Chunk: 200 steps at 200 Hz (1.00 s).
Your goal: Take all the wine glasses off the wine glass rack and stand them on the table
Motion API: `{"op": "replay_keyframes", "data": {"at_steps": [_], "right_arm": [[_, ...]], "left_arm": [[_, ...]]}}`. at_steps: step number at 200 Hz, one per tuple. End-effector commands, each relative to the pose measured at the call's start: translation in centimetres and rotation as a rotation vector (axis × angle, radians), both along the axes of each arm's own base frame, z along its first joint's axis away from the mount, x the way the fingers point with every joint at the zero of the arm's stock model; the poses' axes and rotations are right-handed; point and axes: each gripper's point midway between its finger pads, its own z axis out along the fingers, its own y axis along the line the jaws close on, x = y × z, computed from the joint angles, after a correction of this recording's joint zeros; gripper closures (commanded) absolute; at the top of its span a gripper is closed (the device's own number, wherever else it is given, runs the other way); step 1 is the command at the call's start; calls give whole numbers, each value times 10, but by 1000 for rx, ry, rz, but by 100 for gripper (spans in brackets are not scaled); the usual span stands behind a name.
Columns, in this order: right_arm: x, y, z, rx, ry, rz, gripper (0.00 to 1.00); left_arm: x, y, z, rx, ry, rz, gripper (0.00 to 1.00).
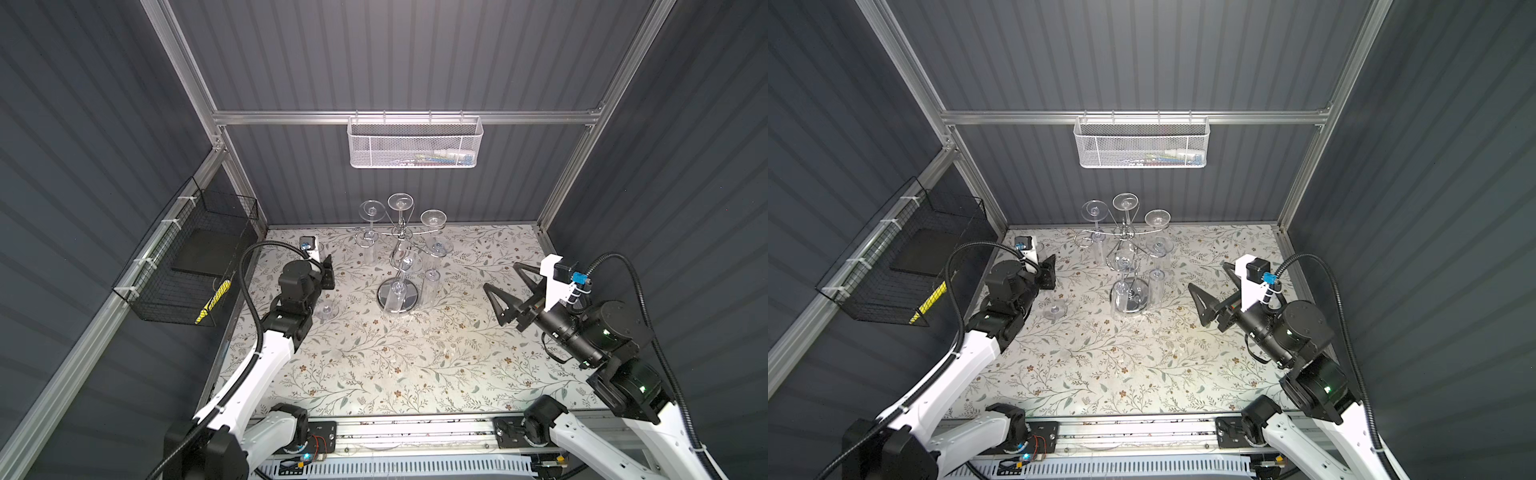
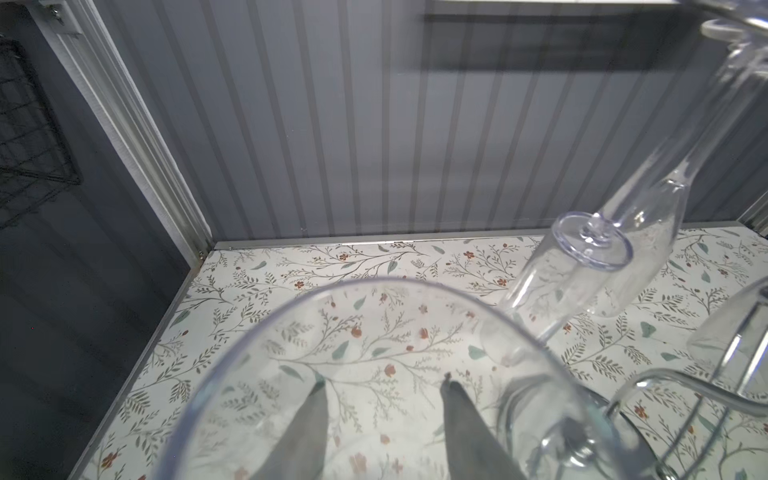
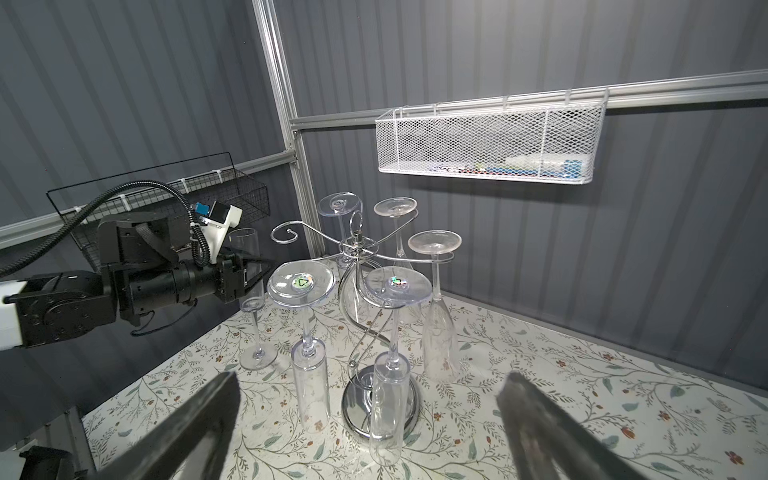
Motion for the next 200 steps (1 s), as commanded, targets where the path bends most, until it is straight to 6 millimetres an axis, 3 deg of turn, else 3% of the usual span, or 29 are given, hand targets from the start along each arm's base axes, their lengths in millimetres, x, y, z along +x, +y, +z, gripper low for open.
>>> {"op": "replay_keyframes", "data": {"at_steps": [1,30,103,200], "right_arm": [[1,-3,0,-3,-13,-19,1],[5,-6,-3,-8,-27,-48,1],[20,-13,-6,-47,-53,-129,1],[20,-18,-12,-44,-38,-155,1]], "left_arm": [[24,-10,25,-38,-124,-45,67],[56,-16,11,-37,-124,-66,66],[120,-36,2,-72,-174,-113,66],[151,-44,-21,-81,-269,-117,66]]}}
